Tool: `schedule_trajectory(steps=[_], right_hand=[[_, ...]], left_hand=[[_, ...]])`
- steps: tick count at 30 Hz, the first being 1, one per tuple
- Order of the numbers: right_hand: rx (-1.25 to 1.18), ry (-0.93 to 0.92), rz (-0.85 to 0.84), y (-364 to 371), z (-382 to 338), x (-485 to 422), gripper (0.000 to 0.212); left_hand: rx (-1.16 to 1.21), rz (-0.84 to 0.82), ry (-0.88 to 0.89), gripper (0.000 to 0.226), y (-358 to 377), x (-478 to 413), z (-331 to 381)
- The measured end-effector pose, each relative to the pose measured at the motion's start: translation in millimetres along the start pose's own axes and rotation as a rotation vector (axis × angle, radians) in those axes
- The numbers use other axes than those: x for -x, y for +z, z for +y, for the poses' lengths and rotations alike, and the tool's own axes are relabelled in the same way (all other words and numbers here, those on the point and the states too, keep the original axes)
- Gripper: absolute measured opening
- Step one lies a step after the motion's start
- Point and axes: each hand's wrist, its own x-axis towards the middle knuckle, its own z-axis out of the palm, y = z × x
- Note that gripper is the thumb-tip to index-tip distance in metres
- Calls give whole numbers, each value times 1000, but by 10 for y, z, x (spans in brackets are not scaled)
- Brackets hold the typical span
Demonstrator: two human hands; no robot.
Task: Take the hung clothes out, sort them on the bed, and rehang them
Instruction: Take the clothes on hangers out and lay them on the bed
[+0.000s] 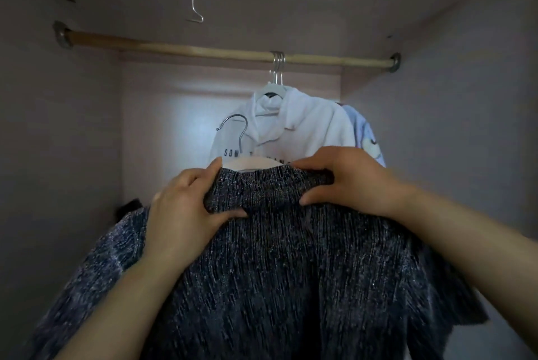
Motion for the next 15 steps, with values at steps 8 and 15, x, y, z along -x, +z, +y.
schedule_trajectory(steps=[8, 15], right_hand=[[125, 217, 66, -161, -379, 1577, 61], [471, 480, 34, -667, -1023, 3041, 57]], left_hand=[[210, -188, 137, 99, 109, 790, 668], [487, -255, 300, 93, 93, 1672, 1631]])
